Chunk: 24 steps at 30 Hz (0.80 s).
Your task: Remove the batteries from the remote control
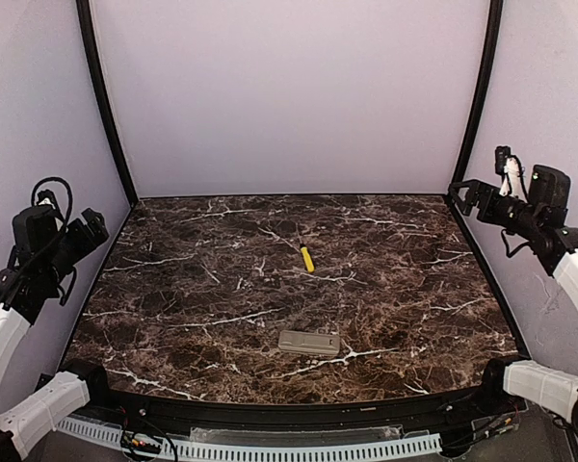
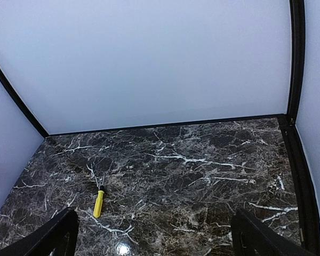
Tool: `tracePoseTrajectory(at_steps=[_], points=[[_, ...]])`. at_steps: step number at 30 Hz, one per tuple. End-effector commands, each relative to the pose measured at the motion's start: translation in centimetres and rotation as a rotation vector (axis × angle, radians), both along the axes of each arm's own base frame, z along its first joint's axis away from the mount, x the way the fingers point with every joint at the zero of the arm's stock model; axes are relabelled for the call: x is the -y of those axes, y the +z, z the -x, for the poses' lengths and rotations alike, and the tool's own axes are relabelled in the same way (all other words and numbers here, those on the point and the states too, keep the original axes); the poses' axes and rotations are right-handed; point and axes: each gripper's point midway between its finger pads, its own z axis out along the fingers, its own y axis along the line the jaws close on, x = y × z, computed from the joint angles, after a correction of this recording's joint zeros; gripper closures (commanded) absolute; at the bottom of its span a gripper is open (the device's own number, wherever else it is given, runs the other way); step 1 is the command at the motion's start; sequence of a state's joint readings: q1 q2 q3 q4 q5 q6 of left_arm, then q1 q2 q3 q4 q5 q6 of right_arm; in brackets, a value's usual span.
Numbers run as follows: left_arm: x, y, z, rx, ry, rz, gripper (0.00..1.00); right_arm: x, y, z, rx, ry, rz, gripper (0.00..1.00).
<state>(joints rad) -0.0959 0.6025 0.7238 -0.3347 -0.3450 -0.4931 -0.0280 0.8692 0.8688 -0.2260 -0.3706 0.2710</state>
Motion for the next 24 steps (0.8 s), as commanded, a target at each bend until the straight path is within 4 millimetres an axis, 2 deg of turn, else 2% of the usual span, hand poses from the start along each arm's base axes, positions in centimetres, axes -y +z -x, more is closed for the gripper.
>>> tracePoseTrajectory(at_steps=[1, 5, 7, 13, 15, 18, 24], points=[[0.9, 0.0, 1.9, -0.107, -0.064, 0.007, 0.00, -0.9, -1.2, 1.4, -0.056, 0.054, -0.003, 0.01], [2.9, -0.4, 1.8, -0.216, -0.209, -0.042, 0.00, -3.5, -1.1, 2.5, -0.067, 0.223, -0.006, 0.01], [4.0, -1.3, 1.6, -0.278, -0.289, -0.063, 0.04, -4.3, -1.5, 2.5, -0.100, 0.273, -0.001, 0.01], [7.4, -4.7, 1.8, -0.437, -0.529, -0.076, 0.07, -8.6, -2.9, 2.7, -0.160, 0.421, 0.088, 0.01], [8.3, -4.6, 1.8, -0.425, -0.585, -0.072, 0.06, -10.0, -3.5, 2.9, -0.158, 0.458, 0.134, 0.02], [9.1, -5.2, 1.6, -0.415, -0.615, -0.043, 0.02, -11.8, -4.9, 3.3, -0.162, 0.517, 0.201, 0.01], [10.5, -7.1, 1.6, -0.421, -0.659, 0.050, 0.01, -16.2, -8.7, 4.9, -0.169, 0.689, 0.331, 0.01]])
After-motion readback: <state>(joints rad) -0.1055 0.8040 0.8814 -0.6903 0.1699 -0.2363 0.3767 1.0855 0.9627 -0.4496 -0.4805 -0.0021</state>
